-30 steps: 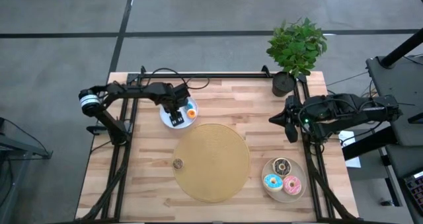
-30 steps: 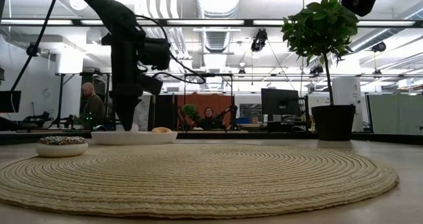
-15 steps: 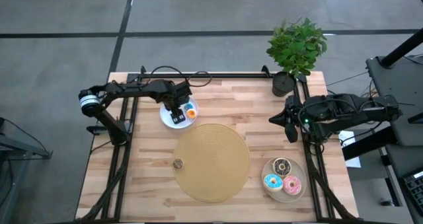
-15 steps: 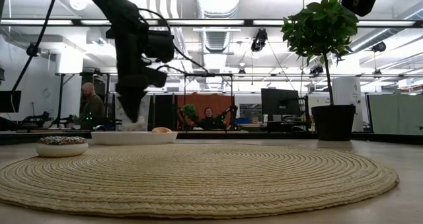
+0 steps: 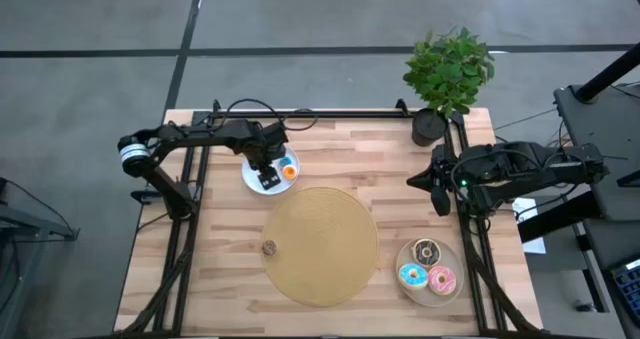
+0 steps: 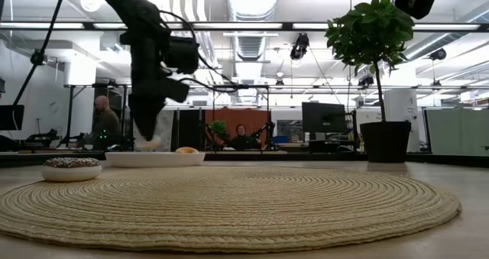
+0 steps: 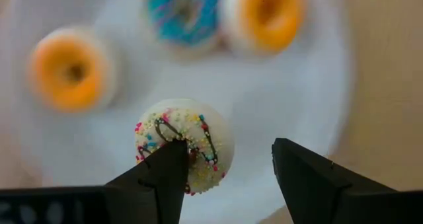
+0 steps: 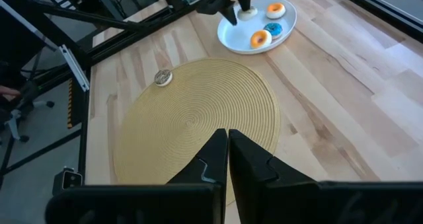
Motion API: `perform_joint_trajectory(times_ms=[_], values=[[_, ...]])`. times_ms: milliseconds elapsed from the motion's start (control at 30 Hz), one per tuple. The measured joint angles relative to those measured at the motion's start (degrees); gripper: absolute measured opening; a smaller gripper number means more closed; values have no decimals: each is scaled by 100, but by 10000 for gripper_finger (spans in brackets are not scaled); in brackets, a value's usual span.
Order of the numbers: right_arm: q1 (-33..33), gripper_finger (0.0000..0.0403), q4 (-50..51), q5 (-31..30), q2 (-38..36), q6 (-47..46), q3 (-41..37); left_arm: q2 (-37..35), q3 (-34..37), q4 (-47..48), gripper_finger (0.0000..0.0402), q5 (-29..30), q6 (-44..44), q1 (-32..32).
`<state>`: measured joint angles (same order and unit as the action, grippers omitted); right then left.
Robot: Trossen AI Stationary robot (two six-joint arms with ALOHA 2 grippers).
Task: Pick & Place donuts
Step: Put the small white donut into the white plate
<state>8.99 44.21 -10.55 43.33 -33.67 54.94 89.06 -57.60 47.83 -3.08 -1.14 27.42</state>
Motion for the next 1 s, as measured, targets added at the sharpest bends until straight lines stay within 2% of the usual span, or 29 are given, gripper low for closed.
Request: perform_joint_trajectory(times_ms=[67,167,267,367,467,633,767,1000], values=[[0,9,0,0,0,-11,0,26,-49,383,190,401,126,-15],[0,9,0,-1,0,-27,0,50,-4,95,190,21,76,-9],[-2,9,-1,-2,0,-30,0,26,-22,66,190,107,86,-7],[0,9,0,-2,0,-75,0,20,-31,-329,190,-54,0,11],[-2,9,0,-2,0,-116,0,32,-51,-190,190,-46,35,23],[-2,9,0,-6,6,-415,0,15,-51,-310,190,-378,256,26],[-2,9,-4,-9,258,-387,0,11,-51,-400,190,-608,711,1],[-258,9,-28,-147,1087,-366,-122,4,-66,-425,190,-653,909,-5]])
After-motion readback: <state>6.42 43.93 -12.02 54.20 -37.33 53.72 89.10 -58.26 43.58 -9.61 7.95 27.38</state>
